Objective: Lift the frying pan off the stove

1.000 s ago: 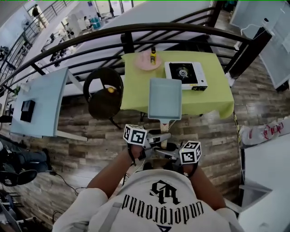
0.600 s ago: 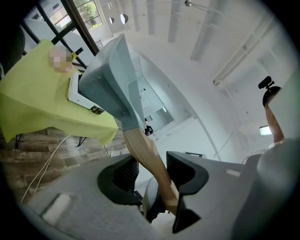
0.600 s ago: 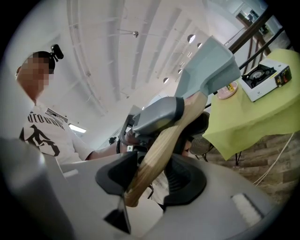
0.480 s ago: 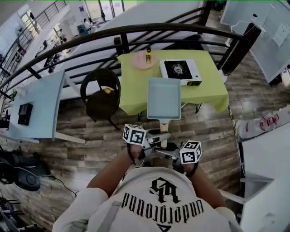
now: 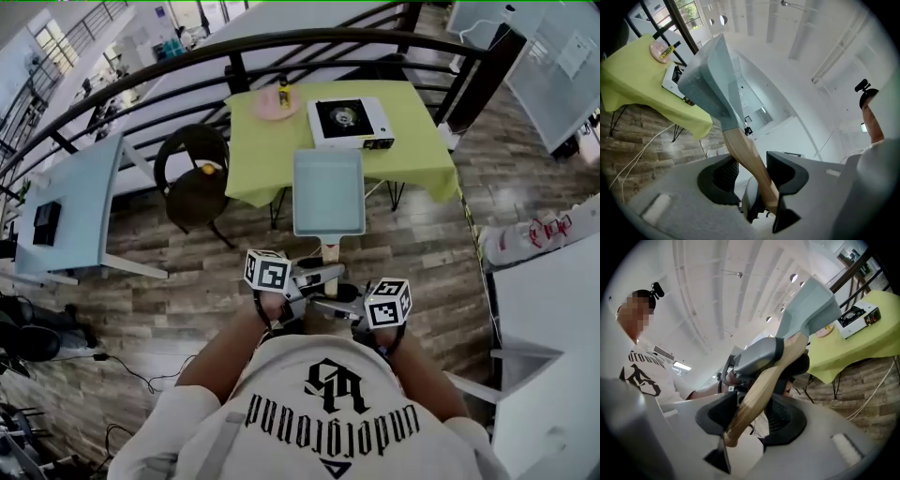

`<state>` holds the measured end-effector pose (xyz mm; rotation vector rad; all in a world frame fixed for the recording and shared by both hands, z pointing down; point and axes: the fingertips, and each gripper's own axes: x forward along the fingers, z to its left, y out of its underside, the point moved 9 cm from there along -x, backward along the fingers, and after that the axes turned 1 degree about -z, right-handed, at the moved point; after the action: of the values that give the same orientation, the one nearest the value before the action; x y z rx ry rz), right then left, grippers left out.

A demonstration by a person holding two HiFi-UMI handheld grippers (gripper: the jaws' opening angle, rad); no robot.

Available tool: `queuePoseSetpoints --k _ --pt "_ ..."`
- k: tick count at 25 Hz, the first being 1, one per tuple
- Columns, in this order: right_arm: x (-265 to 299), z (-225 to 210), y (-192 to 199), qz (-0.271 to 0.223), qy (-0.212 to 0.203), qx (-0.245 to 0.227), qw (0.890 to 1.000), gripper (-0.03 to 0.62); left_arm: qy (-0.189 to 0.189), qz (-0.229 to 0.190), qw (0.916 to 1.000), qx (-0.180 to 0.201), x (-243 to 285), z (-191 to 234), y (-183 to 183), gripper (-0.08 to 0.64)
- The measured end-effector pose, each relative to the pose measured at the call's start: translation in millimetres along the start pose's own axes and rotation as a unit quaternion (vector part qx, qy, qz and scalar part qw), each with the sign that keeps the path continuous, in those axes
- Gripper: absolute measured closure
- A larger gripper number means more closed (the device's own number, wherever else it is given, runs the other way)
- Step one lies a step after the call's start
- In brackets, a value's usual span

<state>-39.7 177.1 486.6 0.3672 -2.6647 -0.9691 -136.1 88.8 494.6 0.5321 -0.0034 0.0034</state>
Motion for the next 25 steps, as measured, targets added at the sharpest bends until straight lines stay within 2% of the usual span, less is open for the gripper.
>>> queuePoseSetpoints --k 11,16,25 --pt "-84 26 56 0.011 -0.013 0.0 1.0 0.411 -0.001 -0.011 0.9999 0.001 59 -42 77 0.36" --pt "-95 34 61 0.015 -0.016 0.008 1.0 0.411 0.006 -0.018 0.9997 -0.012 64 -51 87 0.36" --pt "-108 43 73 0.014 -0.029 -0.005 0.999 0.413 -0.001 -0.018 0.9998 0.009 72 -65 101 0.36"
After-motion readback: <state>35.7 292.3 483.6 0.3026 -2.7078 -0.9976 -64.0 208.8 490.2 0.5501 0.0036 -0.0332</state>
